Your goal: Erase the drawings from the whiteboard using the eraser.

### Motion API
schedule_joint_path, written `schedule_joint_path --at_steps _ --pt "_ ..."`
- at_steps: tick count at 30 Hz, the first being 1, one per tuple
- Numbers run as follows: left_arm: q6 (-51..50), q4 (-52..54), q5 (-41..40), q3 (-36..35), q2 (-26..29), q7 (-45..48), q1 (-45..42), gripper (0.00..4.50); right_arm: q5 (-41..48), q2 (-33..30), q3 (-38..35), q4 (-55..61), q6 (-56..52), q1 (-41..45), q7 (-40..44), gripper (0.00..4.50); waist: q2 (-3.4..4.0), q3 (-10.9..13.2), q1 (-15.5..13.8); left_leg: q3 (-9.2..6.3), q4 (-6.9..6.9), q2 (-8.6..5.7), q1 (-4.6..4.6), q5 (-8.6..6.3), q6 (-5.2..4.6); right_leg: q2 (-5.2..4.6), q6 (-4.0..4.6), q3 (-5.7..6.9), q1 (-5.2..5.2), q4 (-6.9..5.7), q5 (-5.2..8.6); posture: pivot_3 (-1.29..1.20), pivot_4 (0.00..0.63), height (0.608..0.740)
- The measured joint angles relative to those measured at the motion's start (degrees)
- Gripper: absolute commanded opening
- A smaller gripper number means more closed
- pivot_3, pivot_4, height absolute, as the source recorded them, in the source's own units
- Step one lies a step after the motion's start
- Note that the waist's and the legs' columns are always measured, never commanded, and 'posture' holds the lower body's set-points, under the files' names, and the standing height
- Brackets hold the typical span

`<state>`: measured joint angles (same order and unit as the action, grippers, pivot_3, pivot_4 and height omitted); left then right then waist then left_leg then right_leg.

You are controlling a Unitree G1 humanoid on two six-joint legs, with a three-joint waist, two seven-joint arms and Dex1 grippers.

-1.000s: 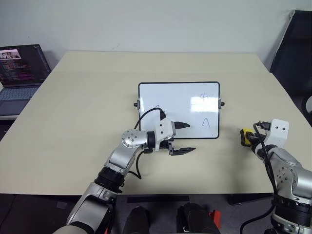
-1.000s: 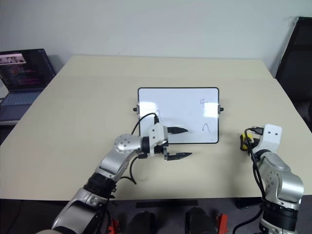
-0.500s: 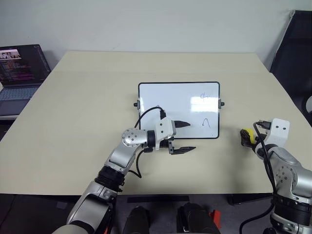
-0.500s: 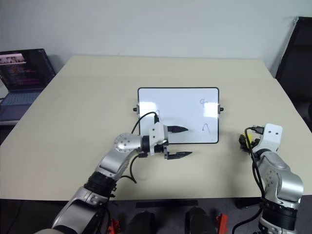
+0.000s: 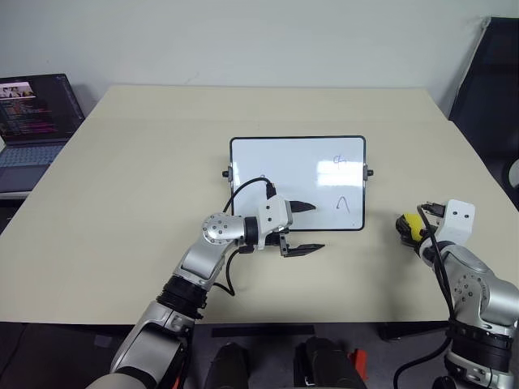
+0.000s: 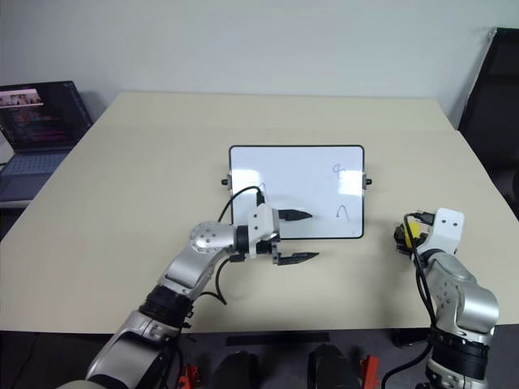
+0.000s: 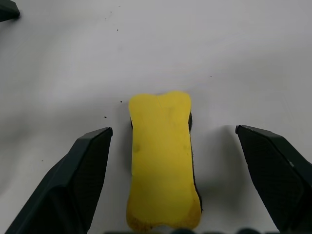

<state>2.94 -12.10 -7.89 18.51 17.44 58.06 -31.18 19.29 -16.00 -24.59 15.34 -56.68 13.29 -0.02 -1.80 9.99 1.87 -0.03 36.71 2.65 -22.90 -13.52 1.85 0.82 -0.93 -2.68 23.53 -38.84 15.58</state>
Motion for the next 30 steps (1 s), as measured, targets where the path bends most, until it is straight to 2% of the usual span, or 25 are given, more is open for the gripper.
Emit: schedule_joint_path --at_steps 2,9,11,24,30 --pt "0.0 0.0 0.0 0.0 0.0 0.0 0.0 4.50 0.1 0.4 -0.1 0.0 0.0 0.0 0.0 3.92 0.00 0.0 0.0 0.00 0.00 0.00 0.00 0.00 0.00 0.00 0.00 0.00 0.00 0.00 0.00 0.00 0.150 0.740" --pt "0.0 0.0 0.0 0.0 0.1 0.0 0.0 4.50 1.1 1.0 -1.4 -0.1 0.0 0.8 0.0 1.39 0.00 0.0 0.0 0.00 0.00 0.00 0.00 0.00 0.00 0.00 0.00 0.00 0.00 0.00 0.00 0.00 0.150 0.740" --pt "0.0 0.0 0.0 0.0 0.1 0.0 0.0 4.50 1.2 1.0 -1.4 -0.1 0.0 0.8 -0.1 0.96 0.00 0.0 0.0 0.00 0.00 0.00 0.00 0.00 0.00 0.00 0.00 0.00 0.00 0.00 0.00 0.00 0.150 0.740" --pt "0.0 0.0 0.1 -0.2 0.1 0.0 0.0 4.50 1.0 0.6 -0.9 -0.3 0.2 1.0 -0.1 0.96 0.00 0.0 0.0 0.00 0.00 0.00 0.00 0.00 0.00 0.00 0.00 0.01 0.00 0.00 0.00 0.00 0.150 0.740" --pt "0.3 0.0 0.4 -0.3 -0.1 -1.2 0.1 4.50 -1.8 -2.7 3.6 1.6 5.5 -0.2 2.0 0.96 0.02 0.0 0.0 0.00 0.00 0.00 -0.01 0.00 0.00 0.00 0.00 0.01 0.00 0.01 0.00 0.00 0.150 0.740"
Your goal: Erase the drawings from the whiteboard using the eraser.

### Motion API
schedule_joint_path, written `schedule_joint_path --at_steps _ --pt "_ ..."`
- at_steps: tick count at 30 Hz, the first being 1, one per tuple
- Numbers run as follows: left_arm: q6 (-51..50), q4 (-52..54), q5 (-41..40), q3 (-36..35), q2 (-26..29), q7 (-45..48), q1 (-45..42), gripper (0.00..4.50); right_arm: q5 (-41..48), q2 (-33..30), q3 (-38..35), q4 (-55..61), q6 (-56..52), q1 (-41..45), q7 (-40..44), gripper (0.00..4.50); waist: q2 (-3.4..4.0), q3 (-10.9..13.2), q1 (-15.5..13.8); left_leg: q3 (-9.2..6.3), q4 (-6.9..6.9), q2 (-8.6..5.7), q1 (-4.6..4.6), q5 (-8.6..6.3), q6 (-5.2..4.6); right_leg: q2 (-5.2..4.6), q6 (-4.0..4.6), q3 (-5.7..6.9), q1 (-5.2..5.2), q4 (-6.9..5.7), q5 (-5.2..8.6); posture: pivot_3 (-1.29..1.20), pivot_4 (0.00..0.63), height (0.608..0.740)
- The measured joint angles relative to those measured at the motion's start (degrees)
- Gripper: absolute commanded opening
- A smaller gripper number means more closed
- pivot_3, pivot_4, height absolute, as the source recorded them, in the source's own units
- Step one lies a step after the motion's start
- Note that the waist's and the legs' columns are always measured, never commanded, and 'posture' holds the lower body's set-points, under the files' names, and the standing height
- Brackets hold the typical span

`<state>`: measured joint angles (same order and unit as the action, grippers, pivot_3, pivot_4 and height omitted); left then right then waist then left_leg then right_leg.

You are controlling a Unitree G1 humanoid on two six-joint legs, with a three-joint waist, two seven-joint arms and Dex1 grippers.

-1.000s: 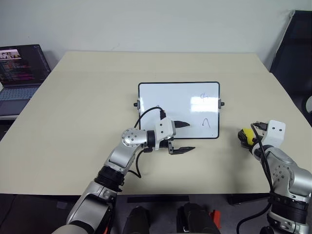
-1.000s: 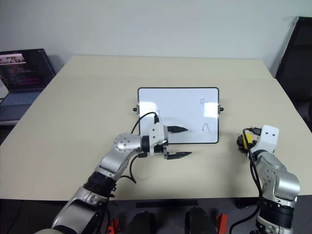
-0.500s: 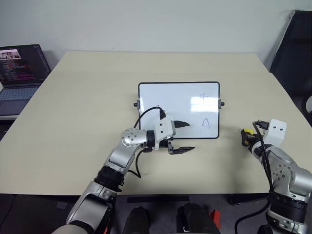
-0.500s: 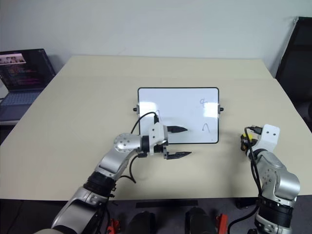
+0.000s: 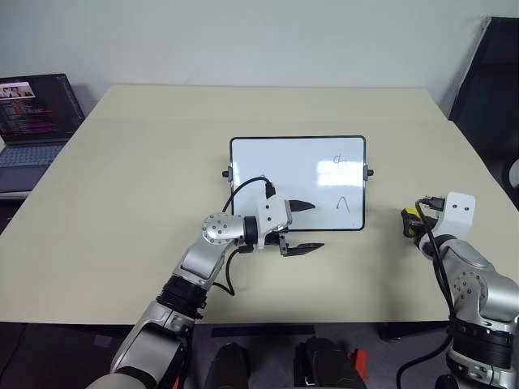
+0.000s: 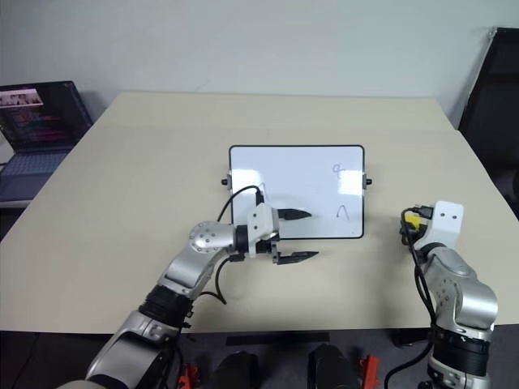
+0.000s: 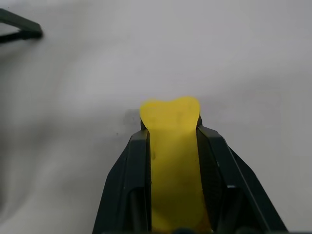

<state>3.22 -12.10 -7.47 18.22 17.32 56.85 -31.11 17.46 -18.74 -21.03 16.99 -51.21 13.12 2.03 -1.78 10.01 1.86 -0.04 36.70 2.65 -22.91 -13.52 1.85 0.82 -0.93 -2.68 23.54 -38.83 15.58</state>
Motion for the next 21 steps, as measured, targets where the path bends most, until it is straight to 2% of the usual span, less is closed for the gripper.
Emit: schedule_joint_path --at_steps 8,14,21 --pt "1.4 0.0 4.6 -0.2 -1.1 -6.8 1.7 4.50 -5.4 -4.7 8.3 6.9 13.5 -4.6 5.8 0.96 -0.01 0.0 0.0 -0.01 0.01 0.00 0.01 0.00 0.00 0.00 -0.01 0.01 -0.01 -0.01 0.00 0.00 0.150 0.740" --pt "1.2 -3.7 8.3 -0.9 -1.9 -14.0 -0.3 4.50 -7.4 -4.3 10.5 7.4 20.8 -4.1 7.0 0.96 -0.01 0.0 0.0 0.00 0.05 -0.01 0.01 0.00 0.00 0.00 -0.03 0.00 -0.01 -0.01 -0.02 0.00 0.150 0.740" --pt "1.8 -6.5 10.4 -1.3 -1.9 -17.6 -1.8 4.50 -8.7 -2.4 12.3 7.1 23.5 -1.0 6.6 0.96 -0.01 0.0 -0.1 0.01 0.04 -0.01 -0.02 0.00 0.01 -0.01 -0.03 0.01 -0.01 0.01 -0.02 0.00 0.150 0.740"
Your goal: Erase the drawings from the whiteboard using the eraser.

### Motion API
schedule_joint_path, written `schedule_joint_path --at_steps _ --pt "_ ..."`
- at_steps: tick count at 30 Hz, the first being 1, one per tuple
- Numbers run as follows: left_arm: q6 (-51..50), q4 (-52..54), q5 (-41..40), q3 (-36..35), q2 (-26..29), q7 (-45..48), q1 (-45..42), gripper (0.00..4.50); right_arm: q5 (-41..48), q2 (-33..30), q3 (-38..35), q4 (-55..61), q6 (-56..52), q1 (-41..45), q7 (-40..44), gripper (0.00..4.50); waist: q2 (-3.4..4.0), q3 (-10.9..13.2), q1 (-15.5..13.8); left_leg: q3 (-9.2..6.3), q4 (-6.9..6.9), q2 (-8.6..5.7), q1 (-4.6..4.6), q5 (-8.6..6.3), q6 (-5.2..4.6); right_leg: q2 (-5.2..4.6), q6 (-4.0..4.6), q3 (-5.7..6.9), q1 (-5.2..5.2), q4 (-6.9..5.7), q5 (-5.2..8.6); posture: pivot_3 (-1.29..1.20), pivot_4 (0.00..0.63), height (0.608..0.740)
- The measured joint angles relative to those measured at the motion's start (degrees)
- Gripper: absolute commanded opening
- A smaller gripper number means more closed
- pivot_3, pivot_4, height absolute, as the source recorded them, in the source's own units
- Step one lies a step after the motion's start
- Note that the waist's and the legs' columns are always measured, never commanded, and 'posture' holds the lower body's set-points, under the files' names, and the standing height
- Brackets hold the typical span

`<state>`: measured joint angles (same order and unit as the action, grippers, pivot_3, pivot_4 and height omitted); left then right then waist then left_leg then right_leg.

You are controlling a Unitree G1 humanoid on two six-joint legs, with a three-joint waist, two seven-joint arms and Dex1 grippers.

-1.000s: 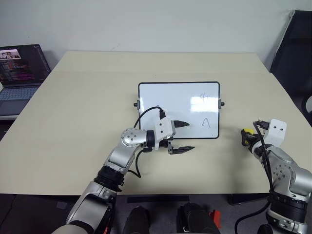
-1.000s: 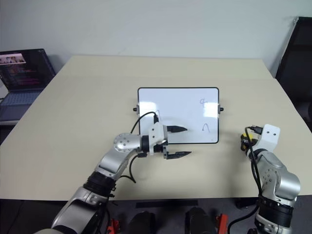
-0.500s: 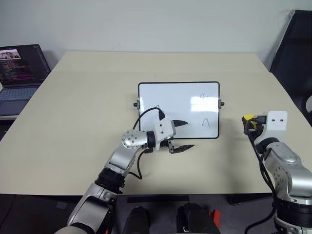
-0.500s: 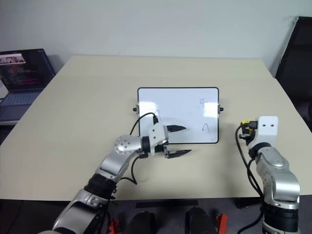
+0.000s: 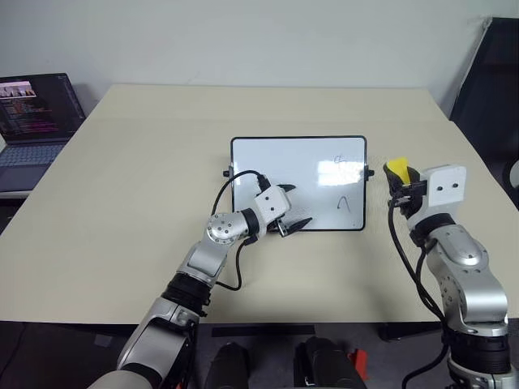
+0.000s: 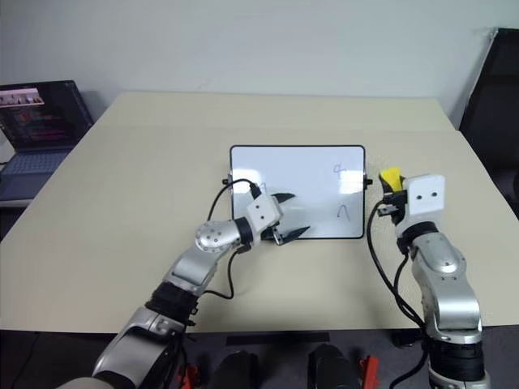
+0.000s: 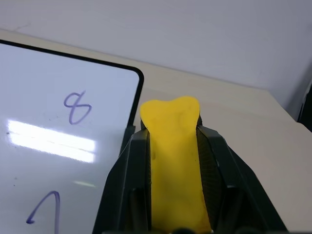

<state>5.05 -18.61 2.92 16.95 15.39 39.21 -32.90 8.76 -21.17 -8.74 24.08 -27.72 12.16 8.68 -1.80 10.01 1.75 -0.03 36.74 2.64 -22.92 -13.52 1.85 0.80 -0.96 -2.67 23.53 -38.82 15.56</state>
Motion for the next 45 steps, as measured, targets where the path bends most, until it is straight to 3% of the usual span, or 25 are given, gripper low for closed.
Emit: schedule_joint_path --at_steps 5,13,26,34,45 --pt "0.9 -2.0 0.7 -0.1 0.0 -1.2 -1.4 4.50 -1.0 1.8 2.9 -1.9 1.1 1.2 0.5 0.96 0.00 0.0 0.1 0.00 0.01 0.00 0.03 0.00 0.00 0.00 0.00 -0.01 0.00 -0.04 0.00 0.00 0.150 0.740" --pt "1.9 -2.8 0.8 -0.1 -0.3 -1.6 -2.0 4.50 -2.0 3.7 6.6 -10.5 3.4 10.7 1.9 0.96 0.00 0.0 0.0 0.00 0.01 0.00 0.00 0.00 0.00 0.00 0.00 0.02 0.00 -0.03 -0.01 0.00 0.150 0.740" --pt "4.3 -2.9 4.4 -0.1 0.4 -4.9 -2.3 4.50 -2.6 4.5 7.5 -23.4 6.2 18.6 5.0 0.96 0.00 0.0 0.0 0.01 0.01 0.01 0.00 0.00 0.00 -0.01 0.01 0.00 0.01 -0.04 -0.01 0.00 0.150 0.740" --pt "5.8 -2.9 4.5 -0.2 0.2 -5.7 -2.9 4.50 -1.7 5.4 7.5 -24.2 5.9 18.6 5.8 0.96 0.01 0.0 0.0 0.01 0.01 0.02 0.01 0.00 0.00 -0.01 0.01 0.00 0.01 -0.06 -0.01 0.00 0.150 0.740" --pt "6.8 -2.9 3.8 -2.3 0.1 -7.2 -3.0 4.50 -0.9 3.8 8.2 -14.7 -9.4 15.7 6.5 0.96 0.01 0.0 0.0 0.00 0.10 0.02 0.03 0.00 0.00 -0.01 0.01 0.01 -0.01 -0.13 -0.02 0.00 0.150 0.740"
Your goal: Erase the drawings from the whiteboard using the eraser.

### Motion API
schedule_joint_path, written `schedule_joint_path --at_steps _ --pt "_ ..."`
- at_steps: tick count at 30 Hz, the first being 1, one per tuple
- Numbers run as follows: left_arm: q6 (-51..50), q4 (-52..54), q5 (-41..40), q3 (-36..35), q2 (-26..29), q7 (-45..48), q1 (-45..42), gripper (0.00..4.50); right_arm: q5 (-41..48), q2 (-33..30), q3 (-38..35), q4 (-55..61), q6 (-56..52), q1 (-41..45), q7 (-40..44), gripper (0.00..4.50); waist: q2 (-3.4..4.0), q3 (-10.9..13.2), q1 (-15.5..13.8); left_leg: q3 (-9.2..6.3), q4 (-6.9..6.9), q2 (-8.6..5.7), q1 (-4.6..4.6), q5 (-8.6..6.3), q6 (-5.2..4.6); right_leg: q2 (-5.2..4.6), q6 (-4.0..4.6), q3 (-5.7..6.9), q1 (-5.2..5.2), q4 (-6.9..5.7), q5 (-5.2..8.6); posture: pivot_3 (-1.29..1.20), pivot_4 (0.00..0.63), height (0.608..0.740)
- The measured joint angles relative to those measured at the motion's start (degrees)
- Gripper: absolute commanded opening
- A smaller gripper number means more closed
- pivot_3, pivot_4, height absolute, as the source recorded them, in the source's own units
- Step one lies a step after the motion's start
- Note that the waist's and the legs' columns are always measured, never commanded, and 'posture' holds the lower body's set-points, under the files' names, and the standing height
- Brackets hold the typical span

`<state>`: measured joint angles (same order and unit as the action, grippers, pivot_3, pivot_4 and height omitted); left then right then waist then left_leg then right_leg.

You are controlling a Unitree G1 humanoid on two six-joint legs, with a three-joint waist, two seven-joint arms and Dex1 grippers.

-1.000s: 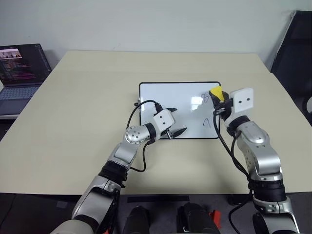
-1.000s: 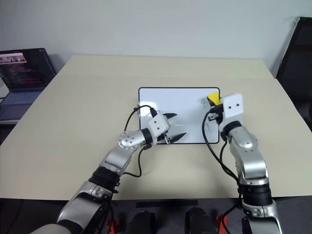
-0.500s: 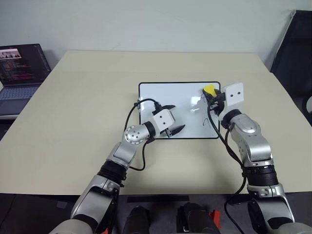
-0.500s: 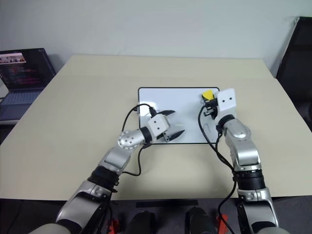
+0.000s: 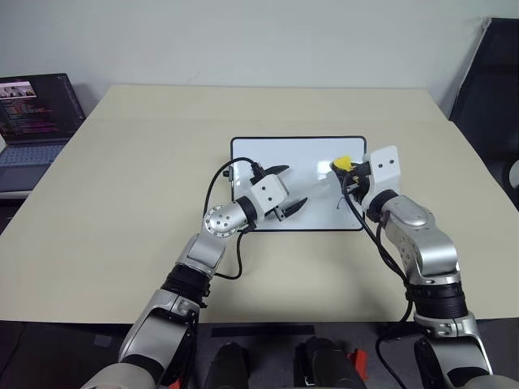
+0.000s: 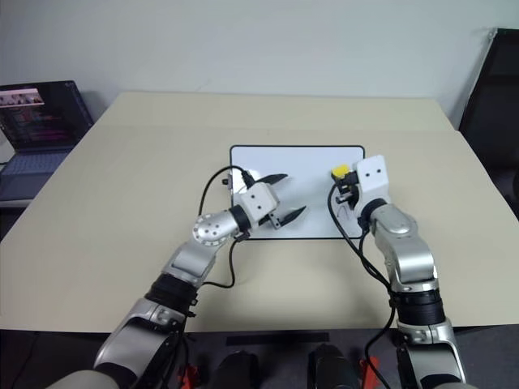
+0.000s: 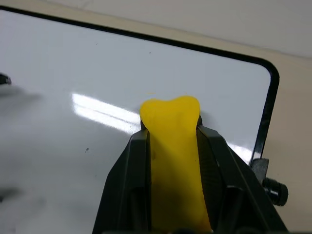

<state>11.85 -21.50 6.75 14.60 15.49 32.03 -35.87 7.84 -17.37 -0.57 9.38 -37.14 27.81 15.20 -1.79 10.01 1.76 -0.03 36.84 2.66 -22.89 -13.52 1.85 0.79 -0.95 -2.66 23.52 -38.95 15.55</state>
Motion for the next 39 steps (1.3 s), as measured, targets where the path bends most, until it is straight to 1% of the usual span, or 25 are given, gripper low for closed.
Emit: schedule_joint_path --at_steps 4,10,16,23,27,32,36,39 --pt "0.0 0.0 0.0 -0.6 0.2 0.0 0.0 4.50 0.2 -0.7 0.1 4.3 -4.5 -2.6 0.9 0.96 0.00 0.0 0.0 0.00 0.01 0.00 0.00 0.00 0.00 0.00 -0.01 0.00 -0.01 0.00 0.00 0.00 0.150 0.740" --pt "0.0 0.0 0.0 -0.9 0.1 0.0 0.0 4.50 0.0 -0.6 0.1 5.2 -5.8 -2.7 0.7 0.96 0.00 0.0 0.1 0.00 0.02 -0.01 0.01 0.00 0.00 0.00 -0.02 0.00 -0.01 0.00 -0.01 0.00 0.150 0.740" --pt "0.0 0.0 0.0 -1.1 -0.2 0.0 -0.1 4.50 -1.8 -0.2 0.1 -2.0 -1.3 3.6 -0.8 0.96 0.00 0.0 0.1 0.03 0.06 -0.01 0.01 0.01 0.00 0.01 -0.09 -0.02 -0.01 0.00 -0.07 0.00 0.150 0.740" --pt "0.0 0.0 0.0 -1.1 -0.2 0.1 -0.1 4.50 -2.3 -0.2 0.1 -5.9 2.1 6.1 -1.2 0.96 0.00 0.0 0.1 0.04 0.03 -0.01 -0.03 0.00 0.00 -0.01 -0.09 -0.04 0.00 0.07 -0.07 0.00 0.150 0.740" --pt "0.0 0.4 0.0 -1.1 -0.2 0.1 -0.1 4.50 -2.6 -0.9 0.5 -5.7 1.2 6.0 -1.1 0.96 0.00 0.0 0.0 0.04 0.07 -0.02 -0.02 0.01 0.00 -0.01 -0.10 -0.03 -0.01 0.01 -0.07 0.00 0.150 0.740" --pt "-0.1 0.6 0.0 -1.1 -0.1 0.2 -0.1 4.50 -2.7 -4.4 1.4 -1.5 -2.4 3.3 0.1 0.96 -0.02 0.0 -0.1 0.01 0.09 -0.02 0.00 0.01 0.00 -0.03 -0.10 -0.01 -0.06 0.04 -0.07 0.00 0.150 0.740" --pt "-0.2 0.6 0.0 -1.1 -0.1 0.7 -0.1 4.50 -2.5 -4.9 1.3 1.7 -5.1 0.5 0.7 0.96 -0.04 0.0 -0.1 0.02 0.11 -0.02 0.06 0.01 0.00 -0.03 -0.12 -0.02 -0.10 0.02 -0.09 0.00 0.150 0.740" --pt "-0.2 0.6 0.0 -1.1 -0.1 1.2 -0.1 4.50 -2.1 -4.9 1.2 2.2 -6.2 0.2 0.9 0.96 -0.04 0.0 0.1 0.03 0.11 -0.02 0.09 0.01 0.00 -0.02 -0.13 -0.03 -0.11 0.01 -0.10 0.00 0.150 0.740"
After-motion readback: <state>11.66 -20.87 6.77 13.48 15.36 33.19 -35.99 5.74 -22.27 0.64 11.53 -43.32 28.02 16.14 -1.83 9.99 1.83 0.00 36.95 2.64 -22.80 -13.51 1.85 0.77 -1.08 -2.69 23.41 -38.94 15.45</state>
